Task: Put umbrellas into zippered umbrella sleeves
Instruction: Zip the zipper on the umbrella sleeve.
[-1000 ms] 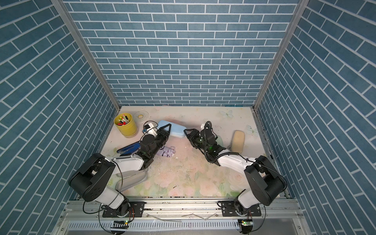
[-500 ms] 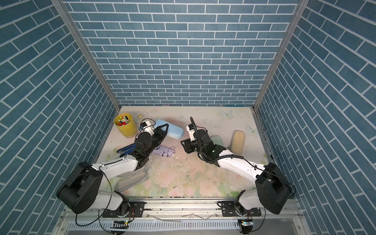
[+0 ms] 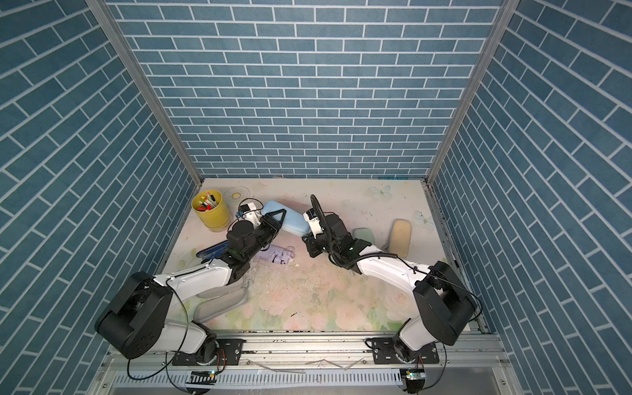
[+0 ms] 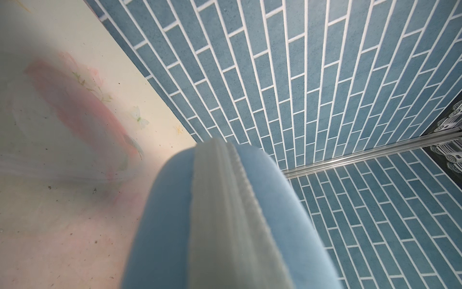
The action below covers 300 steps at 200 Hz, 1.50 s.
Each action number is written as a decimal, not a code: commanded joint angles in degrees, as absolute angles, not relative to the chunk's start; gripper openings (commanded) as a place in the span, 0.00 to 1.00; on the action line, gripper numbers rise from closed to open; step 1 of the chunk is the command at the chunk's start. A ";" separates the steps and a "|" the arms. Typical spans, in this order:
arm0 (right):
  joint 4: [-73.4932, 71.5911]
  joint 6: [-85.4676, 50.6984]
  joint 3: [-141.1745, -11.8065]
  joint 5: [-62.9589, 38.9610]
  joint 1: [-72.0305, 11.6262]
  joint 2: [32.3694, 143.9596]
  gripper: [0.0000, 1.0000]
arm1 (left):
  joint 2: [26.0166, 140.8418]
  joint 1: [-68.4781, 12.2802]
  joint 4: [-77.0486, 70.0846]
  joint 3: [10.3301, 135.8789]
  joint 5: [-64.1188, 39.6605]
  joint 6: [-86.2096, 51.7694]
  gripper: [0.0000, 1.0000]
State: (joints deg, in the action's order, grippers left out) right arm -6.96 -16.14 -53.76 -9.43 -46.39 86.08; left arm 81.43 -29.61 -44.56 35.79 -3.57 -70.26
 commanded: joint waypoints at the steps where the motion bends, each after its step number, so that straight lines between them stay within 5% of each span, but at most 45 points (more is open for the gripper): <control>1: -11.42 -13.72 -53.32 -10.79 -46.01 85.48 0.08 | 81.91 -29.31 -48.16 38.03 -6.69 -71.24 0.29; 16: -11.75 -12.92 -52.54 -10.74 -45.85 85.07 0.00 | 82.18 -28.35 -48.08 38.30 -8.82 -72.17 0.26; 104: -6.14 2.03 -56.37 -9.44 -37.43 86.17 0.00 | 89.22 -19.47 -49.66 45.16 -48.18 -78.98 0.00; 200: 0.19 5.39 -62.72 -12.80 -33.81 88.91 0.00 | 93.92 -18.92 -49.27 48.27 -62.93 -76.66 0.00; 225: 10.82 -2.11 -62.37 -18.26 -30.81 84.16 0.34 | 92.13 -17.08 -42.49 49.47 -62.60 -69.68 0.03; 254: 7.60 -19.59 -59.48 -43.31 -24.32 80.07 0.68 | 88.13 -17.48 -26.07 52.55 -59.50 -54.47 0.12; 272: 5.97 -25.52 -61.86 -54.56 -24.69 83.86 0.78 | 87.94 -18.03 -25.39 53.93 -60.77 -53.98 0.13; 300: 5.45 -27.24 -65.81 -61.86 -27.01 90.09 0.76 | 88.28 -20.64 -26.97 55.83 -63.15 -54.94 0.20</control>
State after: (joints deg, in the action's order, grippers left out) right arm 6.44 -20.45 -63.20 -47.77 -24.84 85.45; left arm 89.47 -18.39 -26.61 53.10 -59.00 -57.82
